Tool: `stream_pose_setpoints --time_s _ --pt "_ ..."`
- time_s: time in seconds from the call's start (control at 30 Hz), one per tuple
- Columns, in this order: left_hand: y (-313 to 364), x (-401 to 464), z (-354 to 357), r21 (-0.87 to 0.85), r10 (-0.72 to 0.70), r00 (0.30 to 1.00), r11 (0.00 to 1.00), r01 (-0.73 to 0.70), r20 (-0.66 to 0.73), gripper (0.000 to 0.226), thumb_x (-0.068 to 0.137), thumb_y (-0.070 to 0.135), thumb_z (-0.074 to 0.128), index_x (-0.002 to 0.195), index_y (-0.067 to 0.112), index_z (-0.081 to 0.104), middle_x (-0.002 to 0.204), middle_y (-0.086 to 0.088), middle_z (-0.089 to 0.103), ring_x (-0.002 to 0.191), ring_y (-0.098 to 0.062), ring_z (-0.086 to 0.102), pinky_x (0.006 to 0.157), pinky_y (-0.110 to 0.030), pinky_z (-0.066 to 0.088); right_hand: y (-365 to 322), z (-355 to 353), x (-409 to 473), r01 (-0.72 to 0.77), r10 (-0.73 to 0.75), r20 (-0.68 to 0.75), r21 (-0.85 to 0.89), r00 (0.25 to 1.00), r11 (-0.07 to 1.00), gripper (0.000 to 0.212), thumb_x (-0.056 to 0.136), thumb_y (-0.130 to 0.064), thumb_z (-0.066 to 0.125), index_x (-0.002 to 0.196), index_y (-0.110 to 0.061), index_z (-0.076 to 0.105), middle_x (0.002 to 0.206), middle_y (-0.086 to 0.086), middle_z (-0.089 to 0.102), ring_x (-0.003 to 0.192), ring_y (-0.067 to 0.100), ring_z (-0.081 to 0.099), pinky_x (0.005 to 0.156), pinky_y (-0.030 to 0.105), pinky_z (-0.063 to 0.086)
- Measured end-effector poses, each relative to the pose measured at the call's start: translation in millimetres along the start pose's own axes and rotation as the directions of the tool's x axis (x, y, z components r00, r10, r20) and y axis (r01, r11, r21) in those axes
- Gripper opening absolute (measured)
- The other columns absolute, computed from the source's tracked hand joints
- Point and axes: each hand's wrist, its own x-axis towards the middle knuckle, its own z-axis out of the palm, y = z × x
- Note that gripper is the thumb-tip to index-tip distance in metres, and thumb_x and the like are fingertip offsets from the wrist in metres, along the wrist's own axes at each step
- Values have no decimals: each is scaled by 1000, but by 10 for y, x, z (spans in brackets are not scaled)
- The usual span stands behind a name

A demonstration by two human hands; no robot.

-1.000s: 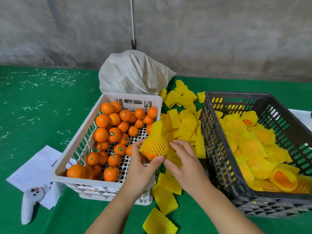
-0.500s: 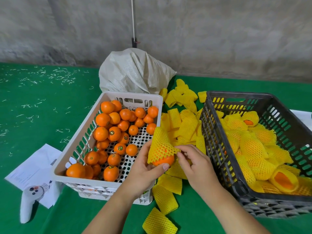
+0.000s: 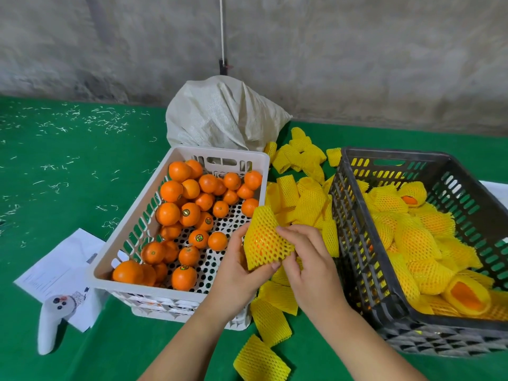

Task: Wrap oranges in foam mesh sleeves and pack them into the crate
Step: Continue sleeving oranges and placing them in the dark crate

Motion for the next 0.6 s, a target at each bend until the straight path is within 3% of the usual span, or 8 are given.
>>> stream_pose_setpoints --time_s 0.13,0.2,0.27,0.33,0.4,0.47,0.5,0.6 --pt "25 -21 57 -35 32 989 999 -38 -142 53 88 26 82 132 39 55 115 11 73 101 -9 72 79 -19 56 -11 19 4 125 -129 -109 -47 986 991 26 94 -5 58 116 -4 71 110 2 62 102 10 61 81 24 55" --pt "28 -15 57 -43 37 985 998 -45 -167 49 89 24 77 130 40 55 111 9 74 96 -9 72 78 -20 57 -28 72 -44 127 -131 -115 -40 985 991 26 91 0 62 115 -5 71 111 4 62 104 12 62 82 29 57" --pt "31 -15 47 -53 26 989 998 -34 -143 53 87 25 77 131 37 50 110 11 73 97 -10 72 78 -24 58 -81 131 -87 -43 45 -63 22 997 999 42 90 -1 67 130 -13 62 132 2 53 119 11 56 91 32 57" --pt "35 -21 43 -17 21 996 1000 -23 -92 63 81 31 79 133 40 44 111 18 69 99 -7 71 79 -23 58 -114 158 -100 -288 281 105 56 954 956 70 95 -13 65 155 -32 33 150 -7 37 132 3 45 103 29 51" --pt "36 -33 37 35 31 995 999 -28 -91 64 78 35 78 130 49 43 110 24 66 97 -3 69 77 -20 57 -110 176 -115 -384 364 240 40 900 922 73 101 -19 54 159 -44 18 130 -9 52 110 -3 55 90 30 55" --pt "31 -33 27 44 58 988 998 -52 -145 56 81 39 74 128 52 46 109 23 65 95 -2 68 76 -19 56 -90 186 -153 -329 310 221 52 925 943 56 104 -18 47 155 -40 36 94 -14 58 74 2 55 65 29 47" --pt "24 -35 23 46 71 983 997 -65 -167 54 83 41 72 130 49 46 111 23 65 96 -2 68 78 -18 55 -97 196 -192 -311 294 195 63 936 948 52 104 -18 46 152 -37 42 83 -16 56 65 4 51 60 27 40" --pt "0 -48 41 78 95 978 994 -82 -185 51 90 37 67 136 42 44 114 26 65 102 -1 67 81 -13 53 -116 253 -344 -343 322 178 96 930 935 49 106 -24 45 152 -40 43 74 -14 59 58 6 47 55 31 39"
